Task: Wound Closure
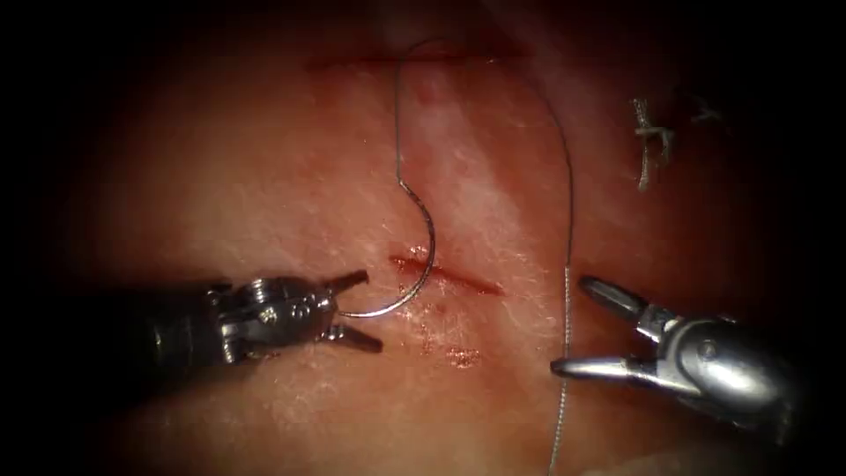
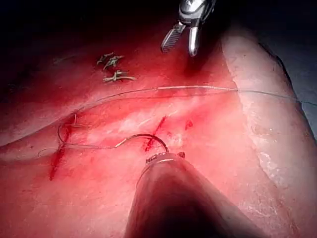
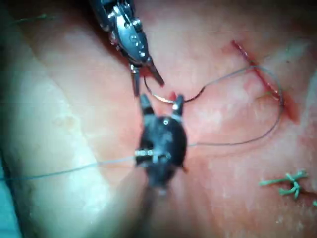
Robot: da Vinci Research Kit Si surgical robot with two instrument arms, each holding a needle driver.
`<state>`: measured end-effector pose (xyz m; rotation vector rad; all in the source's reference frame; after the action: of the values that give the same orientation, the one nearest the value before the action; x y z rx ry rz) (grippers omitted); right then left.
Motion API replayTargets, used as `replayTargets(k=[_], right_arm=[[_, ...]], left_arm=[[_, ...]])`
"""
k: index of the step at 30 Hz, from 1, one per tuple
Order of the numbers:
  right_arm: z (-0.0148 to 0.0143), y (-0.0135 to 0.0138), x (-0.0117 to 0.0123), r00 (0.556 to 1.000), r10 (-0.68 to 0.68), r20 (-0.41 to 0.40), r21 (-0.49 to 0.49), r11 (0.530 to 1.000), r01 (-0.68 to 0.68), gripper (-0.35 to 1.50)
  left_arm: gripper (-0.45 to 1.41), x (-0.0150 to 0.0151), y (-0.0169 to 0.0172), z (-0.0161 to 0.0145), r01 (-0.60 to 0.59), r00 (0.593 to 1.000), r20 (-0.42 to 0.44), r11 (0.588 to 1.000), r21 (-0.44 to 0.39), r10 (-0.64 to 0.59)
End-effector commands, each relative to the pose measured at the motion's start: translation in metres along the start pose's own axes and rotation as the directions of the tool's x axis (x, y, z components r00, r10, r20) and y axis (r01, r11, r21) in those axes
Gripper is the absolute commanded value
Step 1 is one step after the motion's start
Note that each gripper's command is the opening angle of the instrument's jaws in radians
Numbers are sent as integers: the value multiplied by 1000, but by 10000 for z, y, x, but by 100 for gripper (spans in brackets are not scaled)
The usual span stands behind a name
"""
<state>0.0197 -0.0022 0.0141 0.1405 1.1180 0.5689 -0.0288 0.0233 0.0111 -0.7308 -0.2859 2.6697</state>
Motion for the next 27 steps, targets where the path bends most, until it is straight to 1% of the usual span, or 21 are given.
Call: replayTargets(k=[1, 2, 3, 4, 6, 7, 11, 13, 15, 17, 19, 21, 24, 27], right_arm=[[8, -3, -4, 1000, 0, -1, 3, 1000, 0, 118], [9, -4, -4, 1000, 1, -1, 2, 1000, -1, 118], [9, -4, -4, 1000, 1, -1, 2, 1000, -1, 118], [9, -4, -3, 1000, 1, -1, 2, 1000, -1, 118], [11, -5, -3, 1000, 2, 0, 0, 1000, -2, 117], [13, -6, -2, 1000, 2, 0, -2, 1000, -2, 115], [20, -8, 2, 999, 52, 3, -11, 999, -52, 113], [24, -7, 3, 997, 83, 2, 0, 997, -83, 112], [31, -3, 6, 989, 145, 7, 25, 989, -145, 112], [40, 2, 7, 968, 249, 11, 89, 964, -249, 112], [43, 6, 6, 953, 304, 13, 123, 945, -303, 112], [49, 16, 6, 935, 355, 12, 168, 921, -352, 112], [62, 30, 7, 918, 395, 20, 205, 897, -391, 112], [83, 46, 4, 912, 410, 31, 233, 884, -405, 112]], left_arm=[[68, 1, 1, 10, 1, 1000, -4, 1000, -8, -1], [53, 2, 3, 12, 2, 1000, -6, 1000, -17, -2], [33, 3, 4, 12, 3, 1000, -6, 1000, -17, -3], [11, 3, 5, 11, 3, 1000, -3, 1000, -18, -3], [-41, 3, 7, 7, -1, 1000, -3, 1000, -20, 1], [-45, 4, 10, 1, -35, 999, -2, 999, -20, 35], [-45, 8, 14, -7, -75, 997, 7, 997, 8, 75], [-45, 10, 16, -10, -101, 995, 12, 995, 16, 101], [-45, 12, 20, -13, -153, 988, 21, 988, 32, 153], [-45, 17, 22, -18, -256, 966, 37, 964, 65, 254], [-45, 20, 22, -22, -318, 948, 33, 944, 93, 316], [-45, 24, 20, -28, -401, 915, 22, 906, 135, 402], [-45, 27, 17, -34, -451, 889, 10, 873, 186, 457], [-45, 31, 15, -43, -460, 882, 1, 858, 228, 472]])
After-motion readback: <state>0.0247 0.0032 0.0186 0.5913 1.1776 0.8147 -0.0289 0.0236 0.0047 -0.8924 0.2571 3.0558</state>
